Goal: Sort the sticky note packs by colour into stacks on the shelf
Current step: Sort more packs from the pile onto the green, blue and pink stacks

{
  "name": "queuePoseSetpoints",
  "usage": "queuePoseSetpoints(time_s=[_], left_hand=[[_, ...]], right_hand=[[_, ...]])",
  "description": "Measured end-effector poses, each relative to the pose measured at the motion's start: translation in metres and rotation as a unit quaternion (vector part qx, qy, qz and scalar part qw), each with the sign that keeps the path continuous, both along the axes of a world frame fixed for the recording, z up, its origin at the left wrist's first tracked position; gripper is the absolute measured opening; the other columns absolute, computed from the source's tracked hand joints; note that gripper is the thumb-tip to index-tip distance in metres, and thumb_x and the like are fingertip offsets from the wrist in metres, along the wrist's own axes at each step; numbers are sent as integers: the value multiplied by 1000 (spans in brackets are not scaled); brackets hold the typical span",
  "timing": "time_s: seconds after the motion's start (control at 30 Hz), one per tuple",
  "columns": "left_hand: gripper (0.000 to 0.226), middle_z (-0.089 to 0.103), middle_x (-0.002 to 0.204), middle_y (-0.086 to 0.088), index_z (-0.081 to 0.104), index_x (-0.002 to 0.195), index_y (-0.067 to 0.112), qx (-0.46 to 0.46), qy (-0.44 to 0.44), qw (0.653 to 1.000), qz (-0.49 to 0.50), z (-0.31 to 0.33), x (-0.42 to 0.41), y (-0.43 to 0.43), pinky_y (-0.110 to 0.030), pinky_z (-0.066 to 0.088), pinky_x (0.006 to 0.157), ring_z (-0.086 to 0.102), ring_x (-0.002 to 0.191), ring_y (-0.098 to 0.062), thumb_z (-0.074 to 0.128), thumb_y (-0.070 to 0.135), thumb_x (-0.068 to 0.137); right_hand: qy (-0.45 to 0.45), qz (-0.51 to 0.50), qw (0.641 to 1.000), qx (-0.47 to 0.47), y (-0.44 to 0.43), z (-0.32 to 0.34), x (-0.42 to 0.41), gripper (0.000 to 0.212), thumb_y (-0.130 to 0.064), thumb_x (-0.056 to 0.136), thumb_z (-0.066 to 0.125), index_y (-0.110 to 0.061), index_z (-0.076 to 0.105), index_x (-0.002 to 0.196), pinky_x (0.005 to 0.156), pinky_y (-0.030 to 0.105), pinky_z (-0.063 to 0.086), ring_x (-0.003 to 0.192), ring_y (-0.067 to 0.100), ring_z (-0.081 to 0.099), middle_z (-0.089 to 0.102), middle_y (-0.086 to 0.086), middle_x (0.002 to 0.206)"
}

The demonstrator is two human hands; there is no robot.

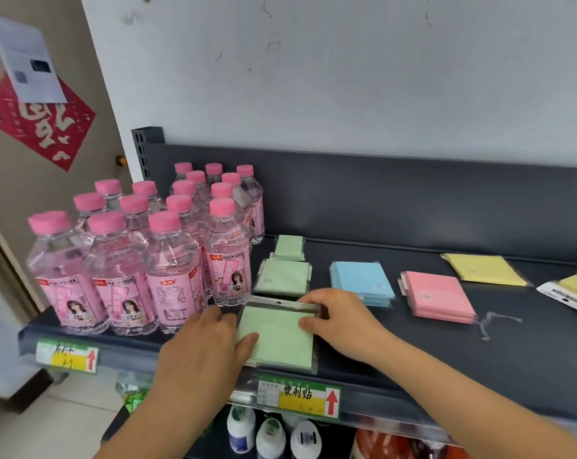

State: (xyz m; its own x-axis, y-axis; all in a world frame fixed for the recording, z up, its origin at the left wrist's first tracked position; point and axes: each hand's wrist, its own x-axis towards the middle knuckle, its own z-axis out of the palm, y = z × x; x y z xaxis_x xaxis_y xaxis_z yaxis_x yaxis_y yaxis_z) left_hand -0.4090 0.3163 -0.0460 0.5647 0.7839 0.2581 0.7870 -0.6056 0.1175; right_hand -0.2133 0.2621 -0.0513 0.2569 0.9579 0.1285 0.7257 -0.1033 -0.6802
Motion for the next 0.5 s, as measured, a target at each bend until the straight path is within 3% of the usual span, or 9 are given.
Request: queuePoseSetpoints(time_s=[0.1,0.17,0.27,0.37,0.43,0.5], left_hand=[[30,49,94,7,61,106,22,44,-48,997,-33,0,-1,-3,-27,48,67,51,94,-14,47,45,92],[24,61,97,3,68,107,17,56,-107,987,-105,2,3,-3,-34,53,71,58,93,-20,59,31,89],[29,57,109,12,64,112,27,18,-80,985,-150,0,9,-3,-29,48,82,51,104,-11,44,39,95],[36,54,105,16,63,106,31,43,-35,991,-125,-1,12,-2,-24,46,76,49,103,-6,32,49,96],[36,57,100,15,65,100,29,65,-32,990,-117,4,15,-4,-24,46,73,52,99,-8,35,48,96],[23,63,92,13,71,89,26,87,-74,982,-150,11,22,-6,-26,46,64,59,89,-12,52,40,91]], right_hand=[[-59,4,998,16,0,-3,-8,28,-21,88,61,-25,63,115,90,21,44,99,4,54,62,-10,113],[-72,-9,997,20,-2,-3,-10,30,-20,88,60,-26,62,117,96,28,44,108,9,54,62,-9,118],[-61,-30,997,39,-6,-2,-10,35,-19,88,61,-26,59,122,95,19,41,110,8,54,62,-10,119],[-46,-39,995,73,-11,5,-9,35,-18,89,61,-26,58,122,93,12,39,106,1,53,61,-13,118],[-42,-53,993,93,-17,10,-4,33,-18,89,60,-26,60,121,88,6,41,99,-4,52,60,-18,111],[-40,-74,990,109,-26,15,2,31,-19,89,60,-26,60,119,78,-4,36,91,-10,51,55,-25,104]])
